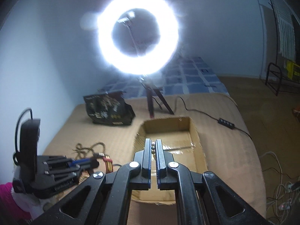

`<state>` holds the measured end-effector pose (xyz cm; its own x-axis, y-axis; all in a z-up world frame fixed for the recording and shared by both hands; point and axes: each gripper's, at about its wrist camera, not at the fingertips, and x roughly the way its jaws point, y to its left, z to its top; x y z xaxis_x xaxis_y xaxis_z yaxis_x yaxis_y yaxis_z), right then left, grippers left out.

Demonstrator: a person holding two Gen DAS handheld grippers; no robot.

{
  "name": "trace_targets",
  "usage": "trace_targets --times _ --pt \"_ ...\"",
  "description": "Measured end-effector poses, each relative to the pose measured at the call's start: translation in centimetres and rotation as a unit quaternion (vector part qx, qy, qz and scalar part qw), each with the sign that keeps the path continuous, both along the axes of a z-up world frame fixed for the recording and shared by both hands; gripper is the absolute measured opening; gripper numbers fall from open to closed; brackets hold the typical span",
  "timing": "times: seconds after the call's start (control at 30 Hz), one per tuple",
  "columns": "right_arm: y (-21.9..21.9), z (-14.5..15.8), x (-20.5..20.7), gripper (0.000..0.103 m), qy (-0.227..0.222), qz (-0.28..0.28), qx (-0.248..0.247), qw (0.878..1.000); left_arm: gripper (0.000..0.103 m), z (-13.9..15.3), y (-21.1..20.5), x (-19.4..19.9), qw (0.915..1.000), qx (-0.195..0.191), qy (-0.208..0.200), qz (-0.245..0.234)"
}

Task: Organize jewelry
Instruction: 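Lift and carry the pearl necklace and the watch in both tools over the cardboard box, then open the right tool over the box while the left tool opens, dropping the watch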

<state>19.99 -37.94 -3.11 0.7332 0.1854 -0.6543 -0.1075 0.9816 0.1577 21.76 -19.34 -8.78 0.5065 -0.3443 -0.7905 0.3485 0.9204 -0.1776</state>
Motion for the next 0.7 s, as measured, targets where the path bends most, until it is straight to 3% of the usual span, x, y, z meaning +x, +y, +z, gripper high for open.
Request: trace_targets --times 0.5,0.57,0.6,0.67,0.7 --pt "-2.0 -5.8 1.0 0.001 0.075 -0.011 -0.025 0.997 0.005 -3.7 -3.7 3.2 0.9994 0.004 0.031 -0.016" --pt "-2.0 -6.1 1.0 0.001 0.081 -0.011 -0.027 0.996 0.011 -3.7 -3.8 3.3 0.9995 0.003 0.028 -0.016" --pt "-2.1 -6.2 1.0 0.003 0.083 -0.011 -0.026 0.996 0.014 -3.7 -3.8 3.4 0.9994 0.0 0.029 -0.018" --pt "-2.1 -6.4 0.9 0.017 0.088 -0.013 -0.025 0.996 0.031 -3.5 -3.7 3.3 0.9994 -0.004 0.028 -0.018" --pt "-2.1 -6.5 0.9 0.029 0.087 -0.016 -0.025 0.996 0.035 -3.4 -3.7 3.3 0.9995 -0.003 0.025 -0.017"
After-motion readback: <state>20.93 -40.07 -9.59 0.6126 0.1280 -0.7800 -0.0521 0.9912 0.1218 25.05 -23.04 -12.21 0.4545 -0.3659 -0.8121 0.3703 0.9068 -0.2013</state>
